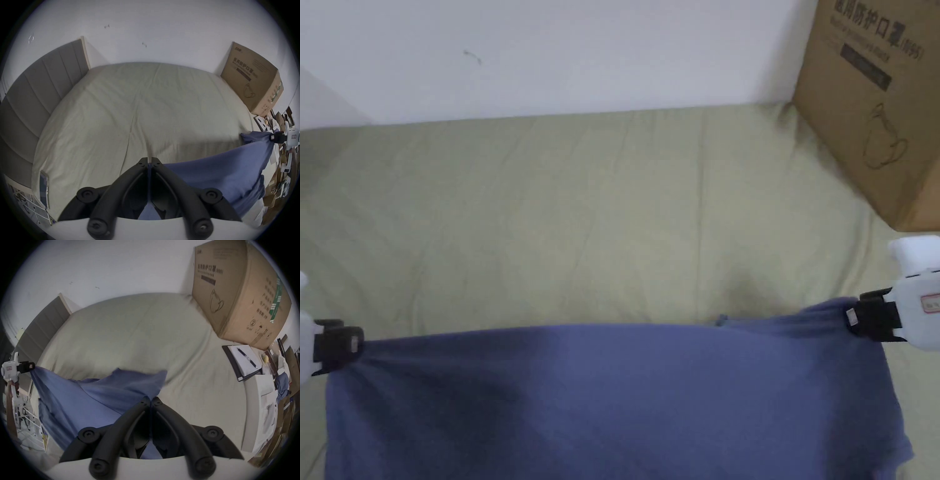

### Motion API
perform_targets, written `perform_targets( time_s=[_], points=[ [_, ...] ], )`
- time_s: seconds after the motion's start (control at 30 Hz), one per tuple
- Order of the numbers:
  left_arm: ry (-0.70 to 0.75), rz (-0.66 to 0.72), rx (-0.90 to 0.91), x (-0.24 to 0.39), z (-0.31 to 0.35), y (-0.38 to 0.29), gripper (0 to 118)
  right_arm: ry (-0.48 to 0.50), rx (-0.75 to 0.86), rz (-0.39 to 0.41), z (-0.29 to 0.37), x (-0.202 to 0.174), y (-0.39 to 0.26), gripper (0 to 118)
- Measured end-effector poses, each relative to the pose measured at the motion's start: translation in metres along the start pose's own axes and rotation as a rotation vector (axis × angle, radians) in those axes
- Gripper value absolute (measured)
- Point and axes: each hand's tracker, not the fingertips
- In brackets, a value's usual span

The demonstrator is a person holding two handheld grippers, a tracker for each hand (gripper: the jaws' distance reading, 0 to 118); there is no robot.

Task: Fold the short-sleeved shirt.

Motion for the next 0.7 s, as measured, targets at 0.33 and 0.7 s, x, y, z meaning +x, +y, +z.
perform_targets(
  time_s=[0.33, 0.7],
  points=[
    [0.013, 0.069, -0.062, -0.014, 0.062, -0.138, 1, 0.025, -0.074, 0.02, 0.075, -0.024, -0.138, 1],
    [-0.034, 0.23, -0.175, -0.032, 0.043, -0.227, 24, 0.009, -0.204, -0.106, 0.024, -0.026, -0.247, 20]
  ],
)
